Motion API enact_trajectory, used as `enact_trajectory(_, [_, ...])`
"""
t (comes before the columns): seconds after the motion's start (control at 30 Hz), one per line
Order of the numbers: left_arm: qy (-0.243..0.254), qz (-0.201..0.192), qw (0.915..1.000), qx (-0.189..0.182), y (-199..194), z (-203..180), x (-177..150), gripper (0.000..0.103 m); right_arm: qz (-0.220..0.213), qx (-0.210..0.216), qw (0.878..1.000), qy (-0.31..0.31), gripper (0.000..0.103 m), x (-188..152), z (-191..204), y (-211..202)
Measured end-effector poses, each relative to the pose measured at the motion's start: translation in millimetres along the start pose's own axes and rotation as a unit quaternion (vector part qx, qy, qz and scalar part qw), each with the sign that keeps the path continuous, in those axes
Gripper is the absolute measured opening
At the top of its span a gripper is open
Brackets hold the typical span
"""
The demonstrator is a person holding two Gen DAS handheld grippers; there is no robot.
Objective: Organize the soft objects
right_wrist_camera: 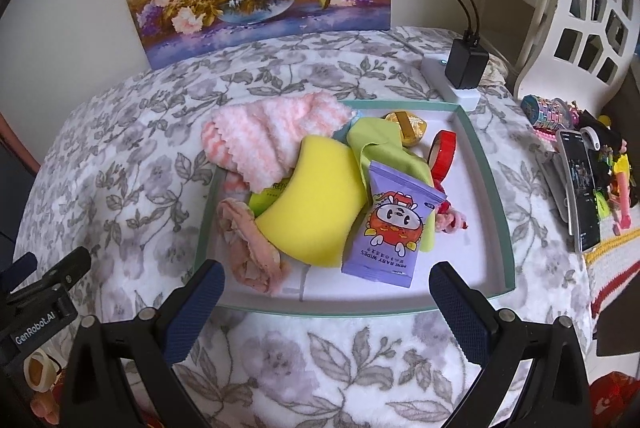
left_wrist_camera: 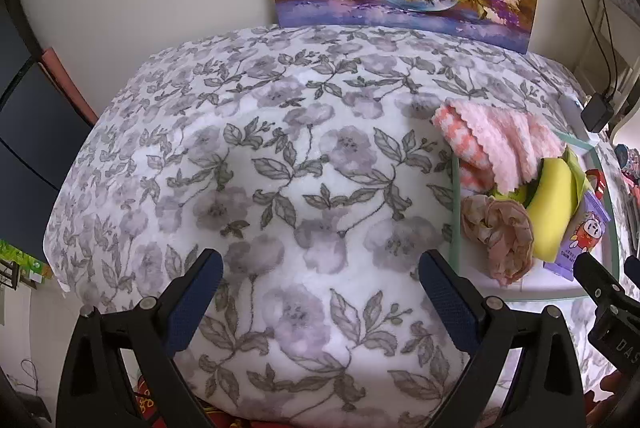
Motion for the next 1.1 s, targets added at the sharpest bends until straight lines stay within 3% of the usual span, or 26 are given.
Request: enact_trajectory(1.1, [0.0,0.007,1.0,0.0,9.9,2.9,1.8,0.098,0.006,0.0,1.0,-0.021,0.103,-2.8,8.8,9.7])
Point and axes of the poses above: each gripper's, at about its wrist camera, not at the fingertips, and y roughly the way its jaws point, z to its left, x to its top, the point moved 10 cm from there along y, roughly the way its jaws point, and after that the axes turned 12 degrees about y, right-handed, at the moved point
